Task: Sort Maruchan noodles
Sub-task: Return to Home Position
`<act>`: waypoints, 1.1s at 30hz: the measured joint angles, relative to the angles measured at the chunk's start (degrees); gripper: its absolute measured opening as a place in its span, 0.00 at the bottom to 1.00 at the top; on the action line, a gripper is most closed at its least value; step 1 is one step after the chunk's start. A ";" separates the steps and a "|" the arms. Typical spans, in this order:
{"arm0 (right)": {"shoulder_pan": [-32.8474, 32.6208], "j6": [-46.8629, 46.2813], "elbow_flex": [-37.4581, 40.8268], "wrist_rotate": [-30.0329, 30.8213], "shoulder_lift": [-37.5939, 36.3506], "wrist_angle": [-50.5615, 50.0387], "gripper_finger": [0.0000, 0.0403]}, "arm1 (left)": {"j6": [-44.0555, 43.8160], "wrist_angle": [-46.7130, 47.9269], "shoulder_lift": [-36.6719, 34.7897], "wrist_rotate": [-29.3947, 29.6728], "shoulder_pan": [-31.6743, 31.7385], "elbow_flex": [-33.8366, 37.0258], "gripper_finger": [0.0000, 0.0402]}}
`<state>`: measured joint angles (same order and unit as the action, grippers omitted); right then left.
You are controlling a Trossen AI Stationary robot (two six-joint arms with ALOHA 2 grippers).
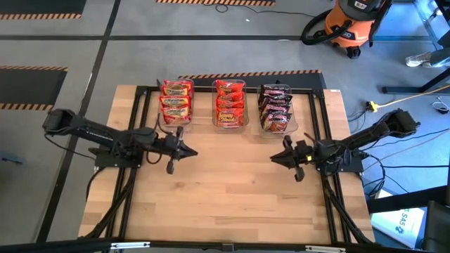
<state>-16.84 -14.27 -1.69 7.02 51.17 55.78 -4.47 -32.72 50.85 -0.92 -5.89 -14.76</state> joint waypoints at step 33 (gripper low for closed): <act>0.00 -3.41 1.26 5.88 -13.20 -18.42 0.06 | -5.48 26.36 -48.22 6.02 5.66 14.33 0.02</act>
<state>-16.84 -17.68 -0.43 12.90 37.97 37.37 -9.95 -6.36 2.63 5.10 -0.23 -0.43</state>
